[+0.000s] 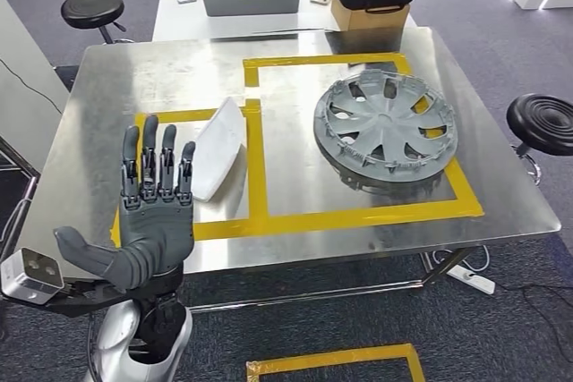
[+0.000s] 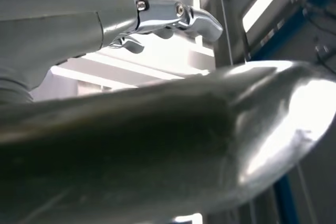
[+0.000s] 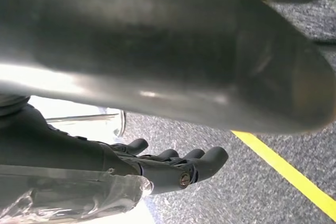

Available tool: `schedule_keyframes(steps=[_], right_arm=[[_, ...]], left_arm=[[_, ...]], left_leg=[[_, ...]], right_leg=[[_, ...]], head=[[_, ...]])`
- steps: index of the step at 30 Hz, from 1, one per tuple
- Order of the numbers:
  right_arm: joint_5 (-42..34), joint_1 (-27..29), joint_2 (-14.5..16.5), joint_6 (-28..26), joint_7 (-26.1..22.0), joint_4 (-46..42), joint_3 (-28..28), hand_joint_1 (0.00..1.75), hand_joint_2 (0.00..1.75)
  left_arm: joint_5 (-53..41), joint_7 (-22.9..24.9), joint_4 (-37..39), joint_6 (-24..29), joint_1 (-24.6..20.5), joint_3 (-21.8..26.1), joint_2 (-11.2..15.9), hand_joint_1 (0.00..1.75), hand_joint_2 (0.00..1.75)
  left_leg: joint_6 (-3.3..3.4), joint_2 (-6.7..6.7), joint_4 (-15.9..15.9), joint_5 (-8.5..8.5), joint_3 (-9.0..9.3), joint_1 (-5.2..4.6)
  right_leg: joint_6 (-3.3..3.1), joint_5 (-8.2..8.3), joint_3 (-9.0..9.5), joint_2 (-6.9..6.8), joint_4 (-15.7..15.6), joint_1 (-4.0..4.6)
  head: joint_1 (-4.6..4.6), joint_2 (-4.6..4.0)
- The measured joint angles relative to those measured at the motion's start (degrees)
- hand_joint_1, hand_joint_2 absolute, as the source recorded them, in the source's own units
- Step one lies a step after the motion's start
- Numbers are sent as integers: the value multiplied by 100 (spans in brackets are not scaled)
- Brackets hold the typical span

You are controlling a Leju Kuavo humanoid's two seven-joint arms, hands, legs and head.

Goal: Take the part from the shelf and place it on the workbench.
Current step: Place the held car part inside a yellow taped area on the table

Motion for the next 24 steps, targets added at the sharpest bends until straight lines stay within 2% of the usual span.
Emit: schedule_keyframes(steps=[1, 2, 5, 7, 8, 10, 11, 12, 13, 14, 16, 17, 19, 21, 22, 24], right_arm=[[-2, -5, -1, -13, 4, 0, 0, 0, 0], [-4, -10, 1, -28, 10, 1, 0, 0, 0], [-5, -6, 3, -60, 26, 1, 0, 0, 0], [8, -1, 3, -84, 16, 0, 0, 0, 0], [26, -3, 3, -97, -14, 0, 1, 0, 0], [86, -4, 3, -98, -156, 0, 8, 0, 0], [116, -3, 1, -81, -255, 0, 17, 0, 0], [142, 0, -1, -63, -345, 0, 26, 0, 0], [159, -1, -2, -49, -418, 0, 36, 0, 0], [167, -2, -3, -41, -462, 0, 43, 0, 0], [167, -2, -3, -39, -492, 0, 55, 0, 0], [160, -1, -3, -38, -492, 0, 61, 0, 0], [145, 2, -3, -37, -490, 0, 66, 0, 0], [137, 2, -3, -36, -490, 0, 69, 0, 0], [134, 1, -3, -36, -490, 0, 71, 0, 0], [132, 2, -3, -36, -490, 0, 74, 0, 0]], left_arm=[[-103, 15, -2, 171, 4, 21, -11, 0, 0], [-203, 27, -1, 356, 6, 39, -17, 0, 0], [-440, -2, 13, 799, 9, 70, -20, 0, 0], [-491, -22, 22, 892, 7, 82, -21, 0, 0], [-462, -42, 29, 855, 6, 85, -19, 0, 0], [-273, -155, 44, 569, 5, 78, -7, 0, 0], [-161, -248, 50, 354, 5, 68, 2, 0, 0], [-80, -337, 52, 146, 4, 56, 10, 0, 0], [-39, -407, 52, -21, 2, 46, 15, 0, 0], [-35, -448, 50, -128, -1, 39, 18, 0, 0], [-55, -469, 42, -222, -10, 31, 16, 0, 0], [-65, -470, 38, -239, -12, 26, 14, 0, 0], [-78, -470, 36, -255, -13, 18, 8, 0, 0], [-79, -470, 36, -264, -10, 13, 4, 0, 0], [-80, -470, 36, -267, -11, 9, -1, 0, 0], [-81, -470, 36, -270, -11, 3, -8, 0, 0]], left_leg=[[-28, -4, 9, -8, 1, -12], [-60, -6, 13, -8, -3, -24], [-154, -8, 0, 9, -20, -27], [-212, -1, 157, -116, -92, -14], [-237, 2, 403, -266, -206, -11], [-265, 5, 1137, -611, -558, -8], [-270, 5, 1437, -703, -709, -7], [-268, 5, 1568, -689, -783, -7], [-260, 5, 1492, -573, -756, -7], [-247, 6, 1229, -385, -632, -7], [-212, 16, 504, -54, -273, -9], [-189, 19, 240, 15, -148, -10], [-138, 14, 37, 15, -74, -22], [-69, 8, 17, 35, -81, -13], [-36, 9, 4, 45, -73, -4], [8, 14, -8, 51, -64, 5]], right_leg=[[-14, 116, 178, 8, -347, -5], [-34, 167, 285, 18, -564, -6], [-149, 177, 309, 38, -654, 11], [-226, 196, 310, 35, -670, 3], [-257, 203, 311, 30, -678, -5], [-290, 202, 305, 20, -678, -1], [-296, 201, 304, 17, -678, 2], [-298, 200, 305, 16, -678, 4], [-298, 200, 309, 18, -678, 4], [-294, 198, 315, 21, -677, 3], [-264, 189, 315, 29, -663, 16], [-235, 187, 306, 32, -658, 28], [-162, 196, 287, 31, -666, 45], [-95, 186, 276, 23, -670, 29], [-66, 118, 237, 18, -581, 24], [-26, -189, -9, 11, -36, 18]], head=[[5, 0], [2, 0], [-18, 0], [-32, 0], [-44, 0], [-62, 0], [-61, 0], [-62, 0], [-62, 0], [-63, 0], [-69, 0], [-67, 0], [-67, 0], [-64, 0], [-48, 0], [-16, 0]])
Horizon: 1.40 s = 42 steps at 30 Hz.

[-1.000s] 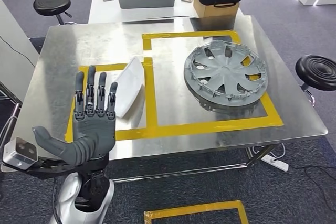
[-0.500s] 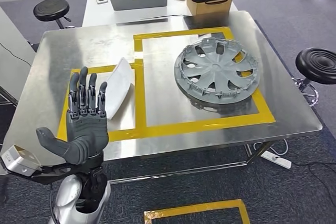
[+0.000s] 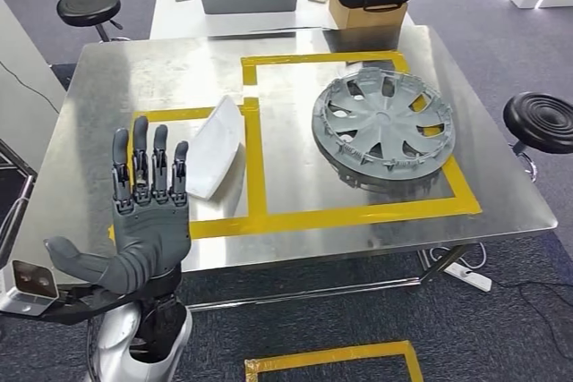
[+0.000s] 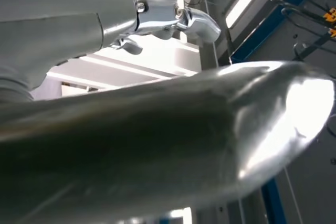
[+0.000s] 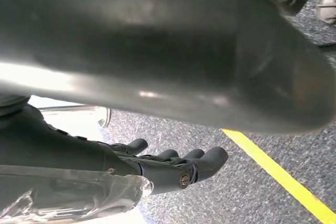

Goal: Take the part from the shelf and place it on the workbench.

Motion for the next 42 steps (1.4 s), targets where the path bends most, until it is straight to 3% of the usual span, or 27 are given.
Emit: schedule_keyframes(steps=[1, 3, 4, 5, 8, 9, 12, 14, 17, 19, 20, 23, 24, 27, 28, 29, 30, 32, 33, 34, 35, 36, 37, 39, 40, 42], right_arm=[[0, 3, 0, 0, 1, 0, 1, 0, 0], [-6, 12, 0, 2, 10, 0, 1, 0, 0], [-12, 13, -1, 4, 22, 0, 1, 0, 0], [-19, 10, -3, 5, 37, 0, 1, 0, 0], [-28, -16, -9, 7, 77, 1, 1, 0, 0], [-30, -23, -9, 7, 84, 1, 1, 0, 0], [-33, -15, -9, 7, 96, 0, -2, 0, 0], [-33, -14, -9, 9, 101, 0, -4, 0, 0], [-33, -20, -9, 15, 101, 0, -4, 0, 0], [-33, -19, -9, 19, 102, 0, -4, 0, 0], [-33, -19, -9, 21, 103, 0, -5, 0, 0], [-32, -25, -9, 24, 103, 0, -6, 0, 0], [-32, -24, -9, 25, 103, 0, -6, 0, 0], [-32, -6, -9, 33, 102, 1, -6, 0, 0], [-33, 4, -9, 37, 102, 2, -6, 0, 0], [-33, 12, -9, 40, 104, 2, -6, 0, 0], [-33, 15, -9, 44, 106, 2, -6, 0, 0], [-33, 11, -9, 50, 109, 2, -6, 0, 0], [-33, 7, -9, 53, 109, 2, -6, 0, 0], [-33, 5, -9, 56, 109, 2, -6, 0, 0], [-33, 3, -9, 58, 109, 2, -6, 0, 0], [-34, -1, -11, 60, 110, 2, -7, 0, 0], [-34, -12, -13, 62, 110, 2, -7, 0, 0], [-34, -45, -15, 67, 109, 1, -8, 0, 0], [-34, -59, -15, 69, 107, 1, -7, 0, 0], [-33, -61, -15, 72, 104, 2, -7, 0, 0]], left_arm=[[-2, 0, 0, -2, 1, -2, -1, 0, 0], [-30, 19, 2, -18, 3, -2, 2, 0, 87], [-58, 40, 4, -33, 2, -4, 3, 0, 131], [-102, 70, 9, -46, 1, -7, 5, 0, 175], [-260, 140, 31, -57, -11, -38, 9, 0, 175], [-293, 152, 39, -56, -18, -56, 11, 0, 175], [-344, 172, 68, -44, -29, -96, 22, 0, 175], [-366, 175, 79, -24, -31, -99, 34, 0, 175], [-379, 176, 95, 8, -30, -97, 56, 0, 175], [-390, 178, 114, 31, -26, -96, 71, 0, 175], [-397, 179, 121, 40, -26, -96, 74, 0, 175], [-408, 180, 127, 49, -48, -101, 68, 0, 175], [-409, 181, 127, 49, -56, -102, 63, 0, 175], [-409, 185, 131, 48, -52, -100, 57, 0, 175], [-409, 187, 132, 48, -51, -100, 55, 0, 175], [-410, 189, 133, 48, -53, -100, 52, 0, 175], [-410, 191, 133, 48, -56, -100, 49, 0, 175], [-411, 193, 135, 48, -54, -100, 48, 0, 175], [-413, 193, 138, 48, -53, -99, 49, 0, 175], [-414, 194, 142, 48, -52, -99, 49, 0, 175], [-415, 195, 146, 48, -51, -99, 50, 0, 175], [-415, 195, 151, 48, -51, -99, 50, 0, 175], [-415, 195, 154, 47, -50, -99, 50, 0, 175], [-414, 195, 157, 45, -54, -101, 48, 0, 175], [-415, 195, 157, 43, -56, -103, 47, 0, 175], [-415, 195, 157, 42, -52, -107, 48, 0, 175]], left_leg=[[12, 1, 0, -2, 0, -3], [19, 2, 2, 2, 1, -7], [20, 2, 4, 7, 4, -6], [18, 0, 6, 12, 9, -3], [-41, -10, 28, 23, 1, -19], [-77, -12, 32, 35, -12, -30], [-176, -12, 27, 54, -45, -24], [-232, -7, 258, -185, -148, -14], [-278, -3, 1255, -827, -526, -9], [-274, -3, 1531, -925, -548, -9], [-262, -3, 1358, -833, -395, -9], [-204, -6, 285, -512, 322, -18], [-173, -9, 65, -466, 437, -29], [-48, -11, -59, -331, 404, -63], [-10, -4, -71, -269, 370, -60], [27, 4, -83, -203, 323, -49], [55, 14, -90, -141, 267, -40], [85, 28, -87, -31, 131, -42], [85, 34, -85, 23, 61, -44], [80, 37, -82, 76, -9, -45], [69, 38, -79, 130, -81, -42], [50, 37, -75, 184, -151, -36], [22, 35, -67, 235, -208, -31], [-49, 35, -47, 332, -283, -40], [-82, 38, -41, 379, -297, -47], [-149, 41, -45, 466, -313, -46]], right_leg=[[14, -183, -181, -1, 398, -1], [31, -346, -432, -1, 935, -3], [35, -276, -417, -2, 907, -4], [34, -109, -284, -3, 642, -8], [11, 344, 275, 10, -454, -15], [-15, 384, 340, 21, -600, -12], [-137, 433, 300, 37, -627, 0], [-227, 491, 256, 23, -648, -13], [-279, 586, 129, 0, -652, -10], [-273, 671, 23, -9, -650, -3], [-266, 716, -28, -10, -650, -2], [-208, 854, -158, -1, -642, 11], [-174, 906, -187, -1, -649, 15], [-58, 1064, -222, -5, -735, -13], [-27, 1018, -251, -6, -721, -23], [-3, 856, -309, -7, -594, -26], [18, 591, -398, -8, -334, -28], [49, 14, -583, -8, 431, -24], [59, -141, -624, -8, 753, -22], [64, -176, -591, -8, 921, -22], [68, -104, -450, -8, 887, -23], [73, 15, -200, -9, 654, -26], [79, 99, 128, -8, 279, -33], [60, 91, 715, 11, -503, -30], [32, 42, 840, 22, -705, -22], [-62, 56, 816, 29, -761, -6]], head=[[14, 0], [21, 0], [23, 0], [23, 0], [21, 0], [18, 0], [16, 0], [-1, 0], [-21, 0], [-21, 0], [-21, 0], [-18, 0], [-17, 0], [-30, 0], [-30, 0], [-25, 0], [-20, 0], [-8, 0], [-9, 0], [-9, 0], [-8, 0], [-8, 0], [-7, 0], [-7, 0], [-6, 0], [-9, 0]])
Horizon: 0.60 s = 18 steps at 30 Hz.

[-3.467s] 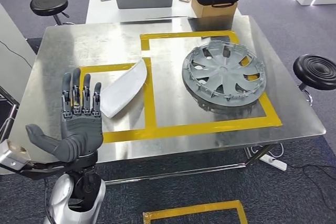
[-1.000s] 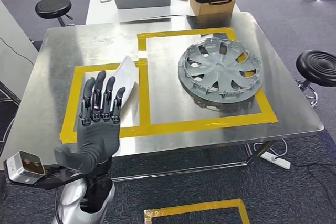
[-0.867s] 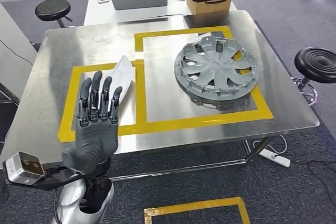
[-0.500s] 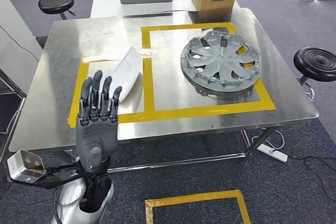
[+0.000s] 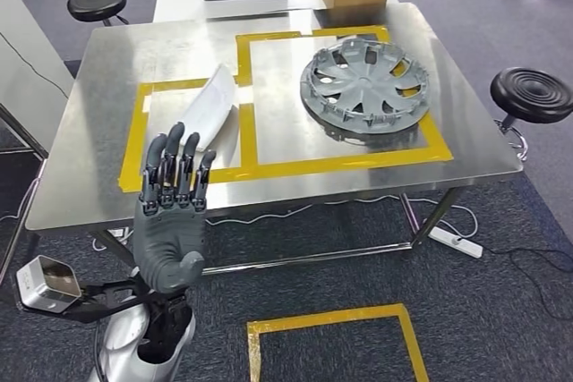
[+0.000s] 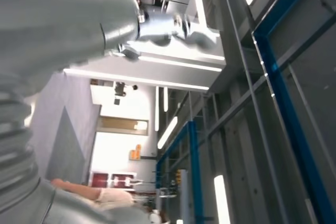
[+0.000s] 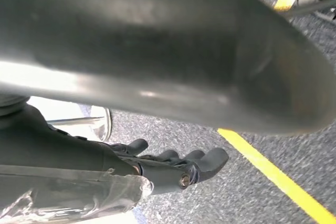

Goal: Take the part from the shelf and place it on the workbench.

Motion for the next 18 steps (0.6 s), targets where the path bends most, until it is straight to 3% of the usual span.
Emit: schedule_keyframes(steps=[2, 4, 6, 7, 8, 9, 11, 13, 14, 16, 17, 18], right_arm=[[-1, 7, 0, 1, 4, -1, -3, 0, 0], [-1, 2, 0, 1, 7, -1, -5, 0, 0], [2, 1, 0, 1, 6, -1, -6, 0, 0], [2, 6, 0, 0, 6, -1, -6, 0, 0], [3, 11, 0, 0, 7, -1, -6, 0, 0], [4, 14, 0, 0, 7, -2, -6, 0, 0], [5, 11, 0, 0, 7, -2, -6, 0, 0], [6, 9, 0, 0, 6, -2, -5, 0, 0], [6, 10, 0, 0, 6, -2, -5, 0, 0], [5, 23, 0, 0, 5, -1, -4, 0, 0], [5, 38, 0, 1, 5, 0, -4, 0, 0], [5, 55, 0, 2, 6, 1, -4, 0, 0]], left_arm=[[0, 0, 0, 1, 4, -1, 4, 0, 175], [1, 0, 1, 1, 4, 1, 8, 0, 175], [1, 0, 2, -1, 7, 0, 15, 0, 175], [1, 0, 2, -2, 10, -1, 22, 0, 175], [1, 0, 2, -3, 11, -1, 28, 0, 175], [1, 0, 2, -3, 13, 0, 34, 0, 175], [1, 0, 2, -4, 10, -1, 37, 0, 175], [0, 0, 2, -7, -8, -7, 29, 0, 175], [0, 0, 2, -9, -15, -8, 27, 0, 175], [0, 0, 2, -10, -12, -7, 26, 0, 175], [0, 0, 2, -10, -6, -5, 26, 0, 175], [1, 0, 2, -10, -2, -4, 26, 0, 175]], left_leg=[[-61, 0, 106, -150, -61, 15], [-102, 1, 587, -655, -226, 22], [-118, 0, 1298, -1122, -399, 22], [-115, 0, 1536, -1185, -415, 22], [-104, 0, 1618, -1124, -355, 21], [-85, 0, 1518, -983, -206, 20], [-27, 0, 893, -781, 344, 6], [40, -4, 160, -861, 864, -23], [74, -7, -54, -912, 982, -44], [152, -5, -176, -859, 938, -62], [194, 0, -189, -793, 894, -59], [234, 6, -202, -723, 844, -47]], right_leg=[[-112, 88, -74, -24, 7, -2], [-201, 215, -199, -42, 3, -3], [-231, 355, -381, -46, 8, 10], [-233, 424, -476, -50, 10, 18], [-229, 495, -571, -54, 12, 26], [-222, 564, -660, -55, 13, 34], [-196, 689, -798, -48, 19, 45], [-146, 810, -883, -44, 23, 51], [-111, 875, -912, -46, 7, 46], [-42, 977, -961, -49, -32, 20], [-9, 908, -996, -48, 2, 9], [20, 723, -1053, -46, 144, 3]], head=[[-5, 0], [-20, 0], [-27, 0], [-27, 0], [-27, 0], [-27, 0], [-31, 0], [-32, 0], [-33, 0], [-35, 0], [-33, 0], [-22, 0]])
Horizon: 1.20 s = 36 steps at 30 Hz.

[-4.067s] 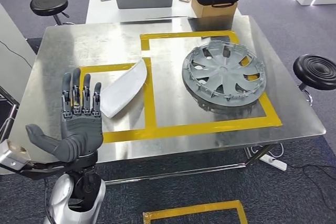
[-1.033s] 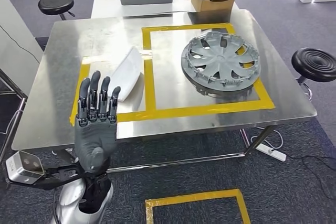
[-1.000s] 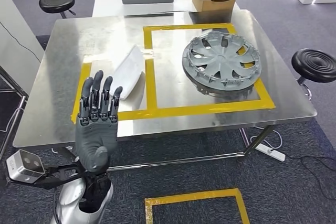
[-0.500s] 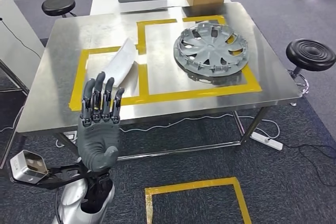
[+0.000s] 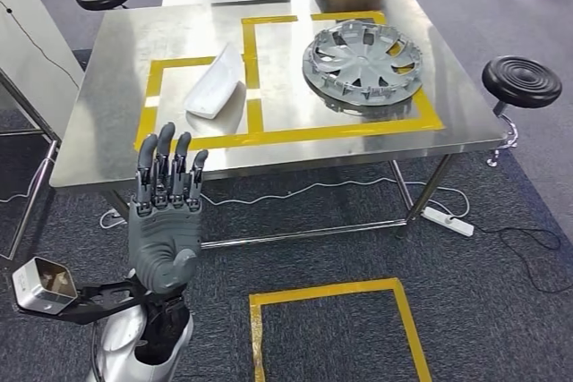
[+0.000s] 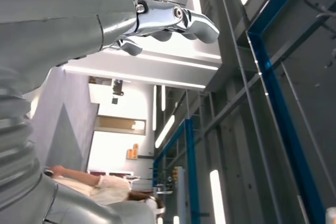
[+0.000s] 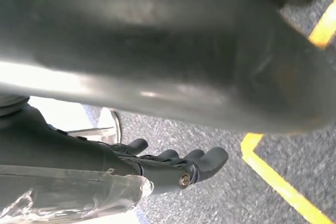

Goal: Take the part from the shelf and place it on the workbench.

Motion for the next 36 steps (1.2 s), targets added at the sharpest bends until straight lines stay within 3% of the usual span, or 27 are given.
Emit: schedule_keyframes(steps=[3, 4, 5, 6, 8, 10, 11, 12, 14, 16, 18, 19, 20, 21, 22, 24, 26, 28, 30, 32, 34, 35, 36], right_arm=[[0, 13, 0, 2, 2, 1, -1, 0, 0], [0, 10, 0, 2, 2, 1, -1, 0, 0], [0, 8, 0, 2, 2, 1, 0, 0, 0], [0, 8, 0, 1, 2, 0, 0, 0, 0], [0, 0, -1, 1, 2, 0, -1, 0, 0], [1, -27, -1, 0, 1, 0, -1, 0, 0], [1, -39, 0, 0, -1, 1, 0, 0, 0], [1, -44, 0, 0, -1, 1, 1, 0, 0], [1, -41, 0, 0, 0, 1, -1, 0, 0], [0, -39, 0, -1, 2, 0, -2, 0, 0], [0, -38, 0, -1, 2, -1, -2, 0, 0], [0, -34, 0, -1, 2, -1, -2, 0, 0], [0, -29, 0, 0, 2, -1, -2, 0, 0], [0, -24, 0, 0, 2, -1, -2, 0, 0], [1, -22, 0, 2, 2, -1, -2, 0, 0], [3, -26, 4, 8, 5, -1, -2, 0, 0], [5, -28, 8, 14, 13, -1, -2, 0, 0], [5, -23, 8, 15, 25, -1, -2, 0, 0], [5, -9, 7, 16, 34, 0, -2, 0, 0], [6, 7, 5, 17, 39, 1, -2, 0, 0], [8, 10, 4, 17, 43, 0, -2, 0, 0], [9, 8, 3, 17, 43, -1, -2, 0, 0], [10, 7, 1, 16, 43, -1, -2, 0, 0]], left_arm=[[1, 0, 3, -1, 3, 0, 0, 0, 175], [1, 0, 6, -1, 4, 0, 1, 0, 175], [0, 0, 9, -1, 6, 1, 1, 0, 175], [0, 0, 13, -2, 7, 1, 2, 0, 175], [1, 0, 15, -2, 10, 2, 2, 0, 175], [1, 1, 15, -2, 7, 1, 1, 0, 175], [1, 1, 15, -3, 6, 0, -1, 0, 175], [0, 2, 15, -5, 6, -1, 0, 0, 175], [-1, 2, 15, -9, 13, -2, 3, 0, 175], [0, 2, 15, -9, 17, 0, 5, 0, 175], [0, 2, 16, -8, 17, 1, 10, 0, 175], [-1, 1, 16, -8, 19, 1, 14, 0, 175], [-1, 2, 17, -8, 22, 1, 19, 0, 175], [-1, 2, 17, -8, 23, 1, 22, 0, 175], [-1, 2, 17, -8, 24, 2, 23, 0, 175], [-1, 1, 17, -12, 20, -2, 16, 0, 175], [-1, 0, 17, -22, 9, -10, 7, 0, 175], [-1, 0, 17, -30, 3, -15, 3, 0, 175], [-1, 0, 17, -32, 2, -17, -1, 0, 175], [-1, 0, 17, -32, 1, -21, -6, 0, 175], [-1, 0, 20, -32, 4, -22, -8, 0, 175], [-1, 0, 23, -32, 5, -22, -7, 0, 131], [-1, 0, 26, -32, 5, -22, -7, 0, 87]], left_leg=[[49, 10, 0, 193, -207, 13], [42, 14, 5, 255, -288, 15], [31, 17, 11, 318, -371, 19], [14, 18, 20, 378, -454, 27], [-43, 12, 55, 480, -605, 48], [-114, 4, 110, 564, -704, 44], [-146, 2, 127, 608, -727, 37], [-175, 2, 131, 653, -742, 35], [-235, 3, 150, 643, -790, 47], [-287, 5, 475, 252, -929, 56], [-306, 6, 1177, -301, -1123, 56], [-300, 6, 1493, -451, -1183, 53], [-282, 6, 1675, -482, -1177, 48], [-249, 5, 1666, -403, -1081, 37], [-200, 5, 1464, -265, -891, 19], [-78, 6, 731, -57, -346, -45], [-7, 6, 157, -28, 5, -100], [24, 5, -18, 34, 9, -122], [71, 14, -71, 164, -70, -102], [106, 24, -95, 278, -163, -68], [110, 28, -93, 384, -288, -56], [98, 31, -92, 441, -353, -49], [81, 33, -89, 497, -421, -37]], right_leg=[[71, -831, -243, -1, 1024, -11], [88, -944, -276, -1, 1336, -14], [102, -925, -231, -2, 1486, -17], [115, -808, -91, -2, 1445, -22], [153, -579, 460, 0, 817, -43], [137, -630, 988, 22, 54, -49], [105, -692, 1109, 34, -145, -42], [51, -704, 1117, 41, -208, -28], [-70, -627, 1021, 27, -177, -26], [-186, -503, 898, 12, -180, -28], [-239, -378, 749, 8, -173, -9], [-249, -326, 676, 7, -170, 6], [-254, -276, 605, 5, -165, 24], [-255, -227, 539, 4, -163, 44], [-256, -177, 479, 7, -162, 65], [-250, -85, 390, 14, -159, 94], [-220, 20, 322, 10, -171, 100], [-160, 144, 263, -3, -218, 89], [-98, 45, 179, 0, -155, 81], [-38, -437, 10, 5, 349, 63], [25, -901, -162, 2, 1132, 30], [54, -963, -171, 1, 1382, 14], [83, -899, -93, 0, 1439, -1]], head=[[31, 0], [31, 0], [31, 0], [32, 0], [34, 0], [41, 0], [41, 0], [41, 0], [34, 0], [16, 0], [-1, 0], [-2, 0], [-3, 0], [-2, 0], [-3, 0], [0, 0], [4, 0], [1, 0], [10, 0], [34, 0], [45, 0], [44, 0], [45, 0]])
